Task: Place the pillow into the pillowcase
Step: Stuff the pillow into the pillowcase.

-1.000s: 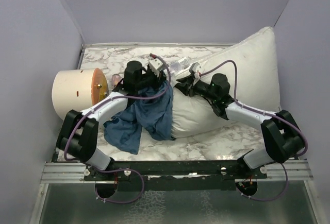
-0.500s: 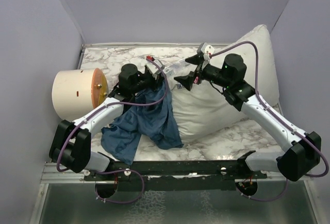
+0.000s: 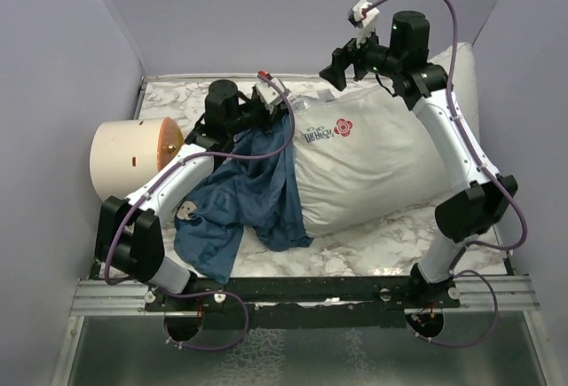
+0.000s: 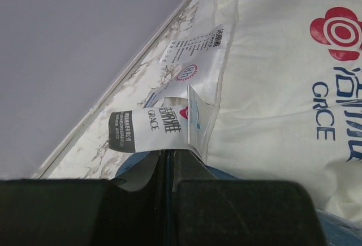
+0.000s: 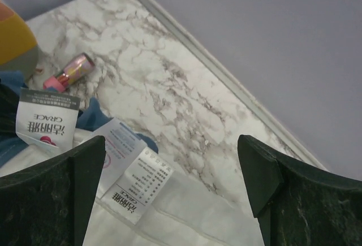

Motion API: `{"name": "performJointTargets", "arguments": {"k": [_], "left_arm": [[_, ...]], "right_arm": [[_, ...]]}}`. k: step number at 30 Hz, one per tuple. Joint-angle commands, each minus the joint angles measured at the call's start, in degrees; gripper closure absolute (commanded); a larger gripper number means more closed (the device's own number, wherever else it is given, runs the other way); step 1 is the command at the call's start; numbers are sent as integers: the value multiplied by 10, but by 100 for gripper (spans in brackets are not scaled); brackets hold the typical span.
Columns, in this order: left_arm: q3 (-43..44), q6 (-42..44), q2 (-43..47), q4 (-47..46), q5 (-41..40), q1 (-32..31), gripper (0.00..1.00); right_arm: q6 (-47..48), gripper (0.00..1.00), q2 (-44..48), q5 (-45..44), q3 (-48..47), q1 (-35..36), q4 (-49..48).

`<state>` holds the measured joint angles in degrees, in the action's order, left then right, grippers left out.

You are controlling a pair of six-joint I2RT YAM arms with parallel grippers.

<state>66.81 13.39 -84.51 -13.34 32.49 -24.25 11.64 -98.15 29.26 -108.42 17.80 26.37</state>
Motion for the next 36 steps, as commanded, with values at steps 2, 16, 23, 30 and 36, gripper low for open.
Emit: {"name": "performJointTargets", "arguments": {"k": [2,16,23,30,36], "left_arm": [[86,35,-15,-60,22,8,100],[173,28,-59,-45,13,9,100],[163,-21,-54,-65,10,9,100],[173,-58,-63,-89,-10,9,100],[250,-117,-102,-139,-18,8,100]], "right_arm": [[41,1,-75,46,-90,7,167],[53,16,-41,149,72,7,146],[4,83,-10,178,129,7,79],[-55,99,31,102,146,7,-41],[-77,99,28,6,68,7,-129]]}}
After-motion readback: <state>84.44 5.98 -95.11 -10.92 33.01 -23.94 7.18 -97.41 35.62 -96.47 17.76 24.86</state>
